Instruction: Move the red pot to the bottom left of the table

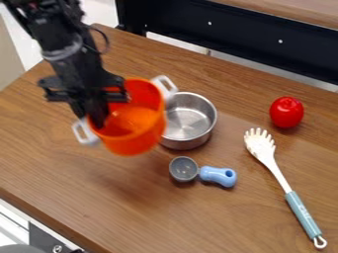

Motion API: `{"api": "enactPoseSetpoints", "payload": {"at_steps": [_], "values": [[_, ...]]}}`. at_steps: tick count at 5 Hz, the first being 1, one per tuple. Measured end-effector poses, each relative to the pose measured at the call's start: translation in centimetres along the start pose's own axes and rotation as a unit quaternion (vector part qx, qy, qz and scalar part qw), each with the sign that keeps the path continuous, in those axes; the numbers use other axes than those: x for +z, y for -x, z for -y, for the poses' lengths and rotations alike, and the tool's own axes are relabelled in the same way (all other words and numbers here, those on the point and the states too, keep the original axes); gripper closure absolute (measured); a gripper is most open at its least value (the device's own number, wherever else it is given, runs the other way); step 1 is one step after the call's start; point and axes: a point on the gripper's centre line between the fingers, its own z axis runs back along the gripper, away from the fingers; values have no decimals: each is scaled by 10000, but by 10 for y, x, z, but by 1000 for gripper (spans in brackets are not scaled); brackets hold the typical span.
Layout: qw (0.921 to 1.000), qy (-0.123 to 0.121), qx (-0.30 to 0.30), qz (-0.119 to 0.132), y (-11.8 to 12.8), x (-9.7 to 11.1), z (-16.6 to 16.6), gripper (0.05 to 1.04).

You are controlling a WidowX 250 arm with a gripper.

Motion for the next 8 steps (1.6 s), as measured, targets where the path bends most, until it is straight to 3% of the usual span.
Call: {"api": "enactPoseSetpoints", "payload": {"at_steps": [1, 2, 4, 5, 6, 7, 8], "values": [[9996, -198, 186, -103, -16, -14, -32, 1028], [9993, -347, 58, -100, -17, -27, -56, 1028], [9985, -359, -140, -392, -10, -45, -76, 1028], [9994, -270, -174, -137, -5, -53, -76, 1028], [9994, -330, -37, -121, -6, -53, -78, 1014], [9996, -262, 22, -110, -4, -55, -75, 884], [9996, -216, 39, -153, -2, -55, -73, 662]]}}
